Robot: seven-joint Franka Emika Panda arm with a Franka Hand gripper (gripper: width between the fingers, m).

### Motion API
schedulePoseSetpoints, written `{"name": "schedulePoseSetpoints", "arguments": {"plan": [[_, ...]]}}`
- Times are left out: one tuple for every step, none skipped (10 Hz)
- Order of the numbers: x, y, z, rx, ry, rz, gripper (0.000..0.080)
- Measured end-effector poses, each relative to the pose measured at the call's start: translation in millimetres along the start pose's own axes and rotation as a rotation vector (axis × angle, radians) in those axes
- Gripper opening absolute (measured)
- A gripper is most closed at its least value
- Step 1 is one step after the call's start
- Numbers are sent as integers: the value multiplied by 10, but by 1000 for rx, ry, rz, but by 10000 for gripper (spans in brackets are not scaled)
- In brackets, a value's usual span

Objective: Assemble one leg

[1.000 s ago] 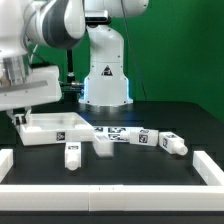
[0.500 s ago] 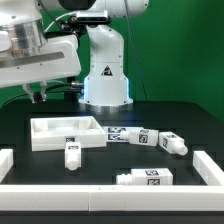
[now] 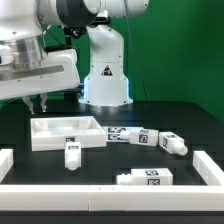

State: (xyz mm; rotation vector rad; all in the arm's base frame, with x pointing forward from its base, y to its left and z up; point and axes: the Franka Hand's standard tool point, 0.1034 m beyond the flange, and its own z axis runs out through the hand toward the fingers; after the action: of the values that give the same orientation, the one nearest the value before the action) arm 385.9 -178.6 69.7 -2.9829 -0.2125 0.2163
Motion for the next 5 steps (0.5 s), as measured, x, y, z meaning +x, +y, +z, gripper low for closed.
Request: {"name": "schedulePoseSetpoints", "arguments": {"plan": [[25, -42, -8, 2, -7, 44, 134], [196, -237, -99, 11, -21, 142, 273], [461, -463, -233, 14, -27, 216, 409], [734, -600, -349, 8, -24, 295, 409], [896, -592, -412, 5, -17, 315, 586]]}}
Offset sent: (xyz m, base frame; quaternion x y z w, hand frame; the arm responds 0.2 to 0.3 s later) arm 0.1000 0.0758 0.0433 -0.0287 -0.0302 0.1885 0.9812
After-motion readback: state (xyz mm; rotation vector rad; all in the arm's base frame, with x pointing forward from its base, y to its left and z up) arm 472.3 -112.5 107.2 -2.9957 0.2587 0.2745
